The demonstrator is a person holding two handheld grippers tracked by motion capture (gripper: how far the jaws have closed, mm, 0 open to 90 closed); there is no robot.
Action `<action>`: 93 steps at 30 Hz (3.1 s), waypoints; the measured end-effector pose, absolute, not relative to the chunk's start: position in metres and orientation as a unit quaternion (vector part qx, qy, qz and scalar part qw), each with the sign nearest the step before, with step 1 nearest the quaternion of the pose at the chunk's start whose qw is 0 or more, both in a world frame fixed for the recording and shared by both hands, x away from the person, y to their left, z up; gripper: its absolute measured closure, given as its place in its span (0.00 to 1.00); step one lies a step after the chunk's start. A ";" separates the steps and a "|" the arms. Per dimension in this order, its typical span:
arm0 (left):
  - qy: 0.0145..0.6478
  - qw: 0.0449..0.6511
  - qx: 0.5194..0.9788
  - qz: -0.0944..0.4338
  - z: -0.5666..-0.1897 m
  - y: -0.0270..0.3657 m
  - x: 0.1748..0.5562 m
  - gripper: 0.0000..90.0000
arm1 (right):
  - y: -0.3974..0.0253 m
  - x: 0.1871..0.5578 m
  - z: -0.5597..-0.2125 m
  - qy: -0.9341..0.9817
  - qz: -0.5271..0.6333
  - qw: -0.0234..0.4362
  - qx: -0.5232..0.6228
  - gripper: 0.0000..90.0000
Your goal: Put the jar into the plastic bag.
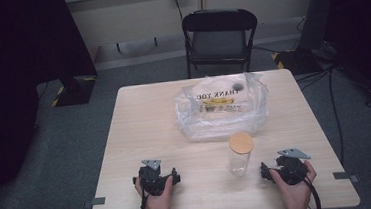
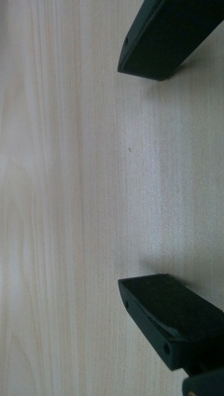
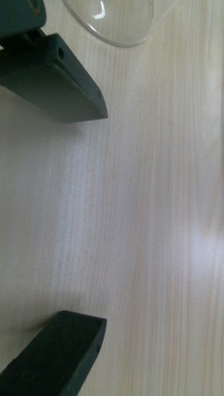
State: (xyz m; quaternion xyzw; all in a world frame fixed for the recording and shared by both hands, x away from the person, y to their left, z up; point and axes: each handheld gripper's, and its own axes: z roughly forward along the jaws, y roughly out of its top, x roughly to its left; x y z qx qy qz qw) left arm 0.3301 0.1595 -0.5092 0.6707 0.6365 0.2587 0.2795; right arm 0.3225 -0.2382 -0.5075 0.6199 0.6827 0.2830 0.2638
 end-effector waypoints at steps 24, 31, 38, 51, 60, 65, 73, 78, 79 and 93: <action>0.636 0.279 0.671 0.259 -0.509 0.160 0.330 0.00 | -0.241 0.316 -0.505 0.679 0.310 0.264 0.611 0.05; 0.636 0.279 0.671 0.259 -0.509 0.160 0.330 0.00 | -0.239 0.308 -0.496 0.674 0.336 0.269 0.600 0.06; 0.636 0.279 0.671 0.259 -0.509 0.160 0.330 0.00 | -0.233 0.298 -0.487 0.675 0.349 0.279 0.586 0.05; 0.636 0.279 0.671 0.259 -0.509 0.160 0.330 0.00 | -0.217 0.281 -0.460 0.684 0.384 0.290 0.548 0.03; 0.636 0.279 0.671 0.259 -0.509 0.160 0.330 0.00 | -0.201 0.273 -0.445 0.705 0.401 0.283 0.512 0.04; 0.636 0.279 0.671 0.259 -0.509 0.160 0.330 0.00 | -0.192 0.273 -0.442 0.711 0.418 0.271 0.497 0.04; 0.636 0.279 0.671 0.259 -0.509 0.159 0.330 0.00 | -0.178 0.279 -0.432 0.724 0.436 0.258 0.468 0.05; 0.636 0.279 0.671 0.259 -0.509 0.160 0.330 0.00 | -0.172 0.286 -0.428 0.730 0.439 0.252 0.460 0.08; 0.636 0.279 0.671 0.259 -0.509 0.160 0.330 0.00 | -0.172 0.287 -0.427 0.731 0.440 0.251 0.457 0.09; 0.636 0.280 0.671 0.259 -0.509 0.159 0.330 0.00 | -0.164 0.316 -0.424 0.739 0.448 0.220 0.452 0.15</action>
